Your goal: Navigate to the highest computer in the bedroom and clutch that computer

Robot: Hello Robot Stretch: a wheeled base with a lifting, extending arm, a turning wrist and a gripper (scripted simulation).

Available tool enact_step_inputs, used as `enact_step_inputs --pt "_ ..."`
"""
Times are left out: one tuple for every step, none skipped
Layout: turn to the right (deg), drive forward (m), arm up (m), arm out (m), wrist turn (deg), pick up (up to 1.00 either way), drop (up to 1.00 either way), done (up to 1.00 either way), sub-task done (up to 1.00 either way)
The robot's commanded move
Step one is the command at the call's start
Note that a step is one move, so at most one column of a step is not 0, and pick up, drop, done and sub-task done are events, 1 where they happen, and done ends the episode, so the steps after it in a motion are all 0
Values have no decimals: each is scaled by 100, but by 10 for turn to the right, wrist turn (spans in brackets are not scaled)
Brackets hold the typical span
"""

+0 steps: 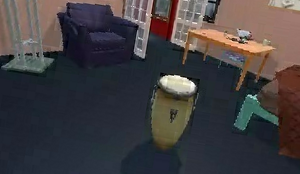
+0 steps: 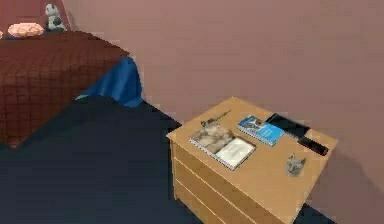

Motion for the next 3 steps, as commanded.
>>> enact_step_inputs --pt "-300 0 0 0 0 0 0 0 0" --pt "0 100 0 0 0 0 0 0 0" --pt "-60 0 0 0 0 0 0 0 0"
